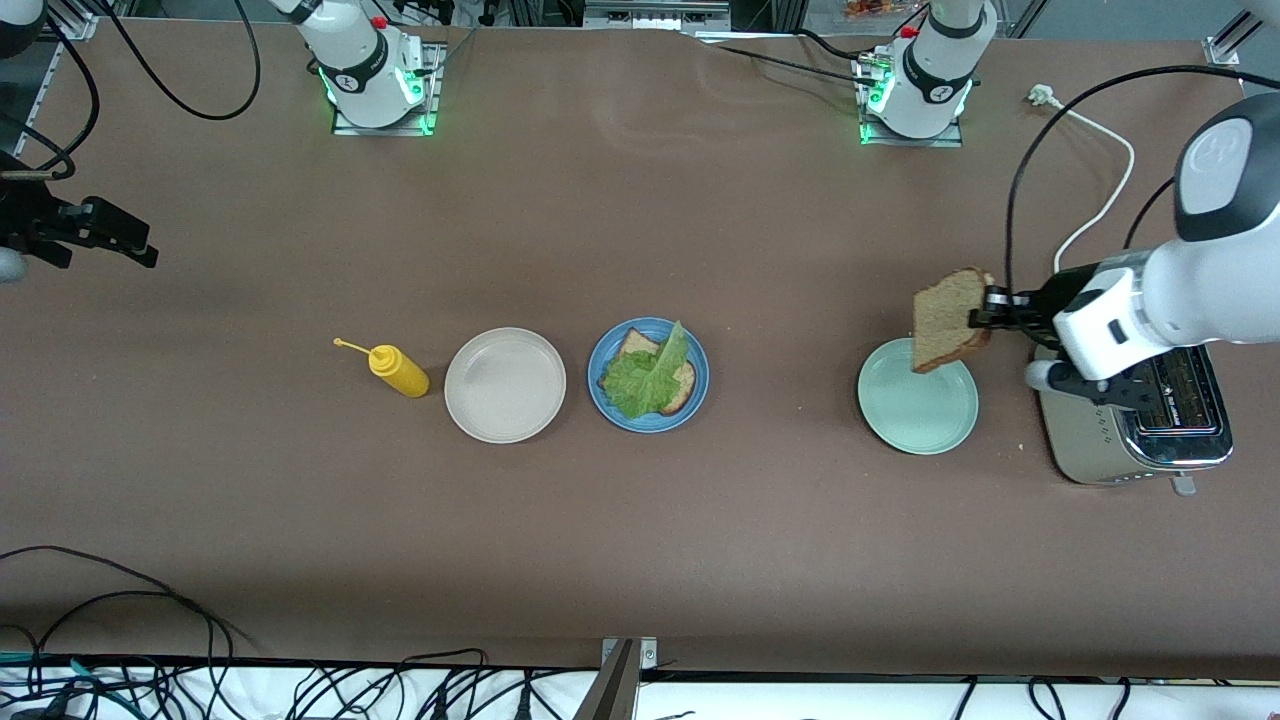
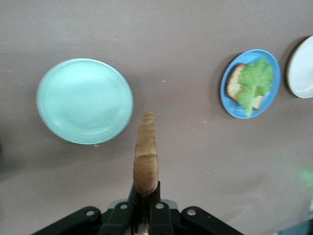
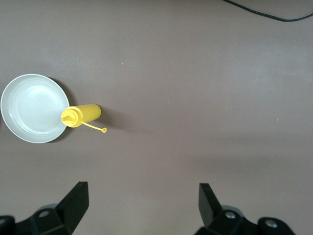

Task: Make sandwich in blue plate with both arms
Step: 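Lift the bread slice out with the left gripper toward the blue plate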

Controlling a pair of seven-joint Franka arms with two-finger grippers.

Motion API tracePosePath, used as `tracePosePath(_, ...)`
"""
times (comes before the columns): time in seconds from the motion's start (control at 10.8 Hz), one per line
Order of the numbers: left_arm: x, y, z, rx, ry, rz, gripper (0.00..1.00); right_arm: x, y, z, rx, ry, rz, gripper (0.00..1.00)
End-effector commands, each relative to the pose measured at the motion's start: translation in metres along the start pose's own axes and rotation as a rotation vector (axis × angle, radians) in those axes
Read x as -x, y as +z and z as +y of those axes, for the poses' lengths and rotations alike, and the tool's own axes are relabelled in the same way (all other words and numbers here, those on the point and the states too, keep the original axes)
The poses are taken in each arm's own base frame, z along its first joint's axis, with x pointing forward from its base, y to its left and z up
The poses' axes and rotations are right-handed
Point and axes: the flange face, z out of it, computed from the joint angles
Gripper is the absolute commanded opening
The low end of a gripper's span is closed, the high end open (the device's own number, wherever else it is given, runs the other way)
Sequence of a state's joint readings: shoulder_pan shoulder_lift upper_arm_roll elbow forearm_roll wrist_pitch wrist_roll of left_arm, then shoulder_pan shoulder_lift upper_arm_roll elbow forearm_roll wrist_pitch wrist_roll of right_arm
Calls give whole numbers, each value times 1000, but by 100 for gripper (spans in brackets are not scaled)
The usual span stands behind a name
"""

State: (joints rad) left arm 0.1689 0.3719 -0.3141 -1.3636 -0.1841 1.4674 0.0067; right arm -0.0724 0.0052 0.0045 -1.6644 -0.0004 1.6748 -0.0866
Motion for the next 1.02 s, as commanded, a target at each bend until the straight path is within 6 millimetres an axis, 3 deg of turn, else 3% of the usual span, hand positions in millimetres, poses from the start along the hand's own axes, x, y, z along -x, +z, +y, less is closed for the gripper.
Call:
tracePosePath(0.0,-11,14,20,190,-10,-36,0,1,-8,3,4,6,1,100)
tracePosePath(0.18,-22,34,22,312,-10,-75,0,2,-8,6,4,12,1,100)
tracePosePath(0.55,-59,108,43,551,-8,-204,0,1,-8,6,9,10,0,100)
tracePosePath(0.92,-75,130,57,720,-30,-223,0,1,-8,5,9,7,0,100)
